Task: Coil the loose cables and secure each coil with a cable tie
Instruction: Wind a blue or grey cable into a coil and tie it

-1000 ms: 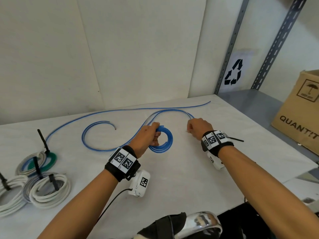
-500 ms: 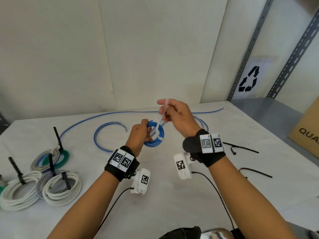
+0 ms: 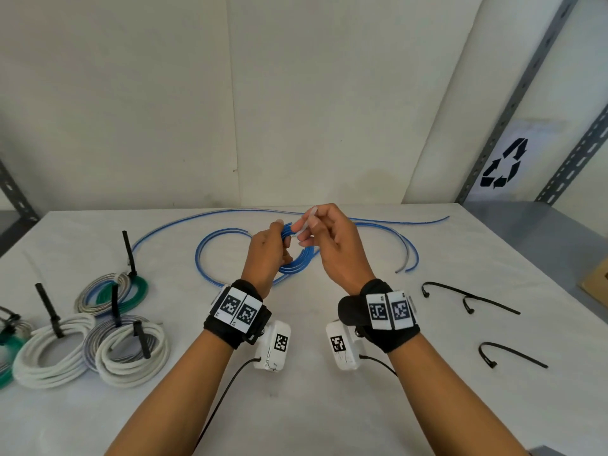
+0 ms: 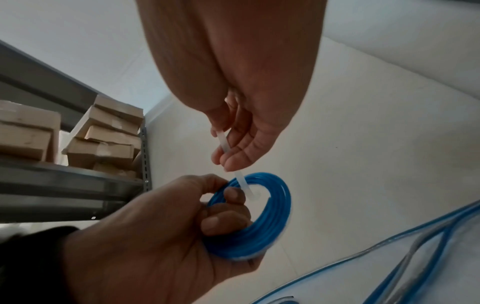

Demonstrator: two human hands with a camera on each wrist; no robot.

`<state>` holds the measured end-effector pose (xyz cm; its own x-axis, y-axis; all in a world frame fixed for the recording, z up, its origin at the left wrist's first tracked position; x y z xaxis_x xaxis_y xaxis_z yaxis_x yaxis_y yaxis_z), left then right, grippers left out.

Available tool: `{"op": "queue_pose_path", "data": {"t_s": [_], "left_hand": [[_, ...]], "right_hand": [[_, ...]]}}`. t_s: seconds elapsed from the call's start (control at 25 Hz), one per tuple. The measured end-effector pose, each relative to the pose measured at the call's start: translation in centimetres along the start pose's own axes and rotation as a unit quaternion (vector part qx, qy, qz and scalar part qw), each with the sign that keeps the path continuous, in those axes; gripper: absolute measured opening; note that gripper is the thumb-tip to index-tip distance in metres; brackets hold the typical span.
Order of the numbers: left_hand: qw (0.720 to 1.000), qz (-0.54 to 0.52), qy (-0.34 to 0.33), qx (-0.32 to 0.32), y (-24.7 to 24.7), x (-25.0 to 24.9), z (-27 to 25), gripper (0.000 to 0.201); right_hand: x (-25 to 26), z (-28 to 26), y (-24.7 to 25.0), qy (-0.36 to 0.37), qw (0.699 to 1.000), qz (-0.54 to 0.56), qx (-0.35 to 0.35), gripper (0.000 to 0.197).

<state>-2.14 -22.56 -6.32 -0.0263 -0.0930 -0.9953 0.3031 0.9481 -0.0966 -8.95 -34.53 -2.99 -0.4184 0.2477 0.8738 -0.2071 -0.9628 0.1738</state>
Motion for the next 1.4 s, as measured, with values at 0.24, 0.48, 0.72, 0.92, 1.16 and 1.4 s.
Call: {"op": "queue_pose_path", "data": {"t_s": [0.24, 0.48, 0.72, 0.92, 1.16, 1.4], "left_hand": [[0.997, -0.056, -0.044, -0.024, 1.1, -0.3, 0.6, 0.02], [0.995, -0.053, -0.079, -0.021, 1.4, -0.8, 0.6, 0.027], [0.981, 0.033, -0.19, 0.007, 1.6, -2.9, -1.2, 0.023], [0.96, 0.112, -0.251, 0.055, 0.8, -4.2, -2.4, 0.018], [0.954, 0.124, -0.267, 0.053, 0.9, -4.1, -2.3, 0.017], [0.944, 0.161, -0.282, 0.055, 0.9, -4.0, -2.3, 0.018]], "right_hand": [[-0.5, -1.0, -1.5, 0.021, 1.0, 0.017, -0.002, 0.012], [-0.1, -1.9, -1.6, 0.005, 0.995, 0.096, -0.017, 0.01], [1.9, -2.4, -1.1, -0.081, 0.988, 0.123, -0.041, 0.015], [2.3, -2.6, -0.3, -0.137, 0.973, 0.171, -0.077, 0.012], [2.6, -2.6, -0.1, -0.146, 0.972, 0.168, -0.073, 0.009], [2.9, -2.6, -0.1, -0.168, 0.966, 0.182, -0.077, 0.008]]}}
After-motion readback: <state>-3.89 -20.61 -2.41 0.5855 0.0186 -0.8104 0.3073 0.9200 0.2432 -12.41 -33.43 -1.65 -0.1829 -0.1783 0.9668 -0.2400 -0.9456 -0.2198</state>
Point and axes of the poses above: each hand's wrist, its own z-axis towards the middle knuckle, its own y-axis out of the back of the hand, x = y × z, the point moved 1 cm from there along z, towards the middle knuckle, and after that the axes turned 3 degrees about x, right-handed, at the moved point
